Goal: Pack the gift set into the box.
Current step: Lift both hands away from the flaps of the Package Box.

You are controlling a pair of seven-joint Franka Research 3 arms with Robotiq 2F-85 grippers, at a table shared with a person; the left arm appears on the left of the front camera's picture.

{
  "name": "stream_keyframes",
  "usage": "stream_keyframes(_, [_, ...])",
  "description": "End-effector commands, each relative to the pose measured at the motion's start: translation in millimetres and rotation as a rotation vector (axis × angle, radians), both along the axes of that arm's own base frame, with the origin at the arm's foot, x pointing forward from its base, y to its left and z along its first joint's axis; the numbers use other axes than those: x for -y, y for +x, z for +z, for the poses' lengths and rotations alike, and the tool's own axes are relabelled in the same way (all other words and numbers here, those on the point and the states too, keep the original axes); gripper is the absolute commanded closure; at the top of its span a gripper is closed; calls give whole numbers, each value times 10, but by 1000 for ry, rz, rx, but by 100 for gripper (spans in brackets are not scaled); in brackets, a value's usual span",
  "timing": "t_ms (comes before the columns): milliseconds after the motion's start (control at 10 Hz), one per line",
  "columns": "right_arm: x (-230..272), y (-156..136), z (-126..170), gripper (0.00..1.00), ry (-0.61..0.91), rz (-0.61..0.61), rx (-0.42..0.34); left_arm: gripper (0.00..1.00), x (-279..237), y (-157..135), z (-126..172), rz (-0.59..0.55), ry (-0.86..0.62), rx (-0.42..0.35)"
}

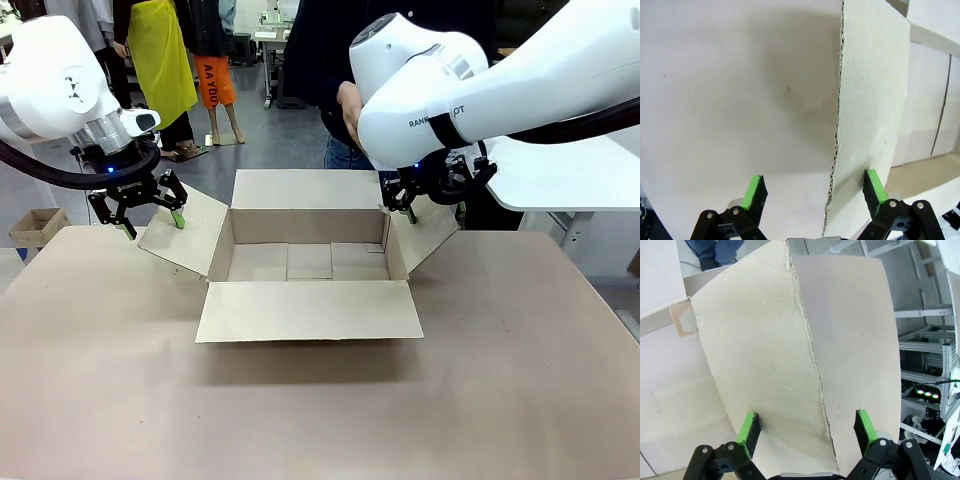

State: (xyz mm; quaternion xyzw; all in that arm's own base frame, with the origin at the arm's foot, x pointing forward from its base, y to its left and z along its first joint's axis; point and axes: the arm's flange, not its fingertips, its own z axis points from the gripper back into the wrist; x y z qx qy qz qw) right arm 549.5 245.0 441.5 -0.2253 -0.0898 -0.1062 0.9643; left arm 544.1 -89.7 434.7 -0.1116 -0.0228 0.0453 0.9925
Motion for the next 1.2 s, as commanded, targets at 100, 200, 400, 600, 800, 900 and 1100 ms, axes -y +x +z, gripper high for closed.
stream_keyframes(100, [24, 10, 12, 0, -23, -2, 14, 0, -1, -10, 24, 10, 13, 0])
stream_keyframes(200, [24, 10, 12, 0, -23, -2, 14, 0, -1, -10, 24, 10, 13, 0])
stream_keyframes(400, [24, 10, 12, 0, -23, -2, 14, 0, -1, -10, 24, 10, 13, 0])
stream_keyframes(600, [24, 10, 12, 0, -23, -2, 14, 0, -1, -10, 24, 10, 13, 0])
stream_keyframes(800, [24, 10, 12, 0, -23, -2, 14, 0, -1, -10, 24, 10, 13, 0])
stream_keyframes(900, [24, 10, 12, 0, -23, -2, 14, 0, -1, -10, 24, 10, 13, 0])
stream_keyframes(1100, [24, 10, 12, 0, -23, -2, 14, 0, -1, -10, 24, 10, 13, 0])
